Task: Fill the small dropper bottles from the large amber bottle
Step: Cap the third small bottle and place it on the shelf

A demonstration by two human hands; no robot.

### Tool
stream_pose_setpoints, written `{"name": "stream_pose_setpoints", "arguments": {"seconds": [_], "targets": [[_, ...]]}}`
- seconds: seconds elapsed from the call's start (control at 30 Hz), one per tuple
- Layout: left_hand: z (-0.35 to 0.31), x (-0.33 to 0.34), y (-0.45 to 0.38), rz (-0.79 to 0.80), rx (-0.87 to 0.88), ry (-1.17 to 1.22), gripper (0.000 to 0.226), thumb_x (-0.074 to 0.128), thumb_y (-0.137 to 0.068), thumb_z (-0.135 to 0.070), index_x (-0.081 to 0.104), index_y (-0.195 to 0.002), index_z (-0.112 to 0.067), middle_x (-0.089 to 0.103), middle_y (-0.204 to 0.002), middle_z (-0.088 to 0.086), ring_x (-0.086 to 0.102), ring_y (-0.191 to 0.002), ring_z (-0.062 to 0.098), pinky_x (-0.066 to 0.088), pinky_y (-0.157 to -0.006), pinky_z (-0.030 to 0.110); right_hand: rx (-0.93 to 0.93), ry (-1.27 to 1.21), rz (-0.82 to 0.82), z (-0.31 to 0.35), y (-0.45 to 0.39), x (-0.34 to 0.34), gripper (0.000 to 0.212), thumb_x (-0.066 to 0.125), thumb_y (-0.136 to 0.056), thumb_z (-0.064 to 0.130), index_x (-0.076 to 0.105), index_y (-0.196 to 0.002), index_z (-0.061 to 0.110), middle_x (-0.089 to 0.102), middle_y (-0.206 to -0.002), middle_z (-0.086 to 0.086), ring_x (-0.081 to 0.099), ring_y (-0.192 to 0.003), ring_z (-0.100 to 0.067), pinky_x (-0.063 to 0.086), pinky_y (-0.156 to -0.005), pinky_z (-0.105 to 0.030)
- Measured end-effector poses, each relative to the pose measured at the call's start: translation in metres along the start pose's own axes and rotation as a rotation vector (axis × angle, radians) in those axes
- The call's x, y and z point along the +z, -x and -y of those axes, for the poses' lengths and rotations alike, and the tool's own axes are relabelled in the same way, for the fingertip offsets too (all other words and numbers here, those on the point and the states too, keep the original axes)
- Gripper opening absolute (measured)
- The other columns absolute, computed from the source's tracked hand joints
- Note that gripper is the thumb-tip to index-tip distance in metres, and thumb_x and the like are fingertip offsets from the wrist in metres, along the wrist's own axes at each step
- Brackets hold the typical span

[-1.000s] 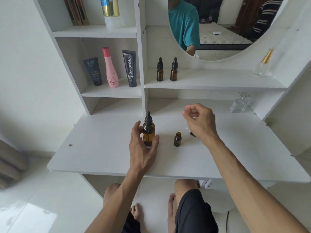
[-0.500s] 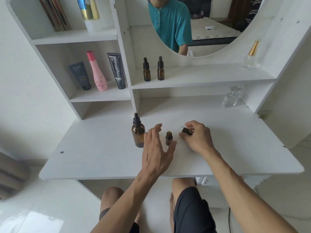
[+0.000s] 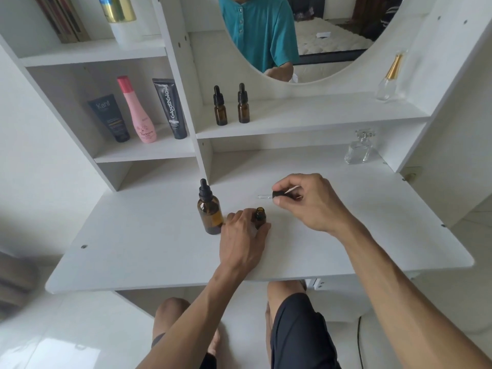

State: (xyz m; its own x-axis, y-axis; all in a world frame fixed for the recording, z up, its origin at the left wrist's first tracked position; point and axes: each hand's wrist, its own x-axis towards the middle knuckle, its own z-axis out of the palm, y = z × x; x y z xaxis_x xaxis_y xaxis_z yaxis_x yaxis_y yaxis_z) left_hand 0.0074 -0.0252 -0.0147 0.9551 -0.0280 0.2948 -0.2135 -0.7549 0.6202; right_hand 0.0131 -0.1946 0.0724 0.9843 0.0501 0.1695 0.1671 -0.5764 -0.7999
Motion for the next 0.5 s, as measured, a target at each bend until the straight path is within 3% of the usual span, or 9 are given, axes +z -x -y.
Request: {"name": "stream_pose_setpoints", "arguments": {"seconds": [0.27,0.5], "targets": [[0.002,0.003,-0.001,-0.003,0.015,0.022,0.025,0.067,-0.088,-0.035,0.063,-0.100,-0.014,0.067,-0.096,0.003,0.053,-0.092,0.026,0.046,-0.079,0.042,-0.102,0.302,0.147,0.013,-0.006,-0.001,0.011,0.069,-0.090,0.017,0.076,-0.098,0.020,0.066,-0.096,0.008,0.062,-0.079,-0.002,0.049,-0.077,-0.018],[0.000,0.002,-0.003,0.026,-0.001,0.025,0.026,0.068,-0.087,-0.033,0.064,-0.101,-0.012,0.068,-0.098,0.006,0.054,-0.094,0.028,0.045,-0.081,0.042,-0.119,0.355,0.194,0.022,-0.016,0.007,0.021,0.066,-0.088,0.014,0.074,-0.106,0.020,0.069,-0.098,0.008,0.062,-0.079,-0.005,0.051,-0.082,-0.020]]}}
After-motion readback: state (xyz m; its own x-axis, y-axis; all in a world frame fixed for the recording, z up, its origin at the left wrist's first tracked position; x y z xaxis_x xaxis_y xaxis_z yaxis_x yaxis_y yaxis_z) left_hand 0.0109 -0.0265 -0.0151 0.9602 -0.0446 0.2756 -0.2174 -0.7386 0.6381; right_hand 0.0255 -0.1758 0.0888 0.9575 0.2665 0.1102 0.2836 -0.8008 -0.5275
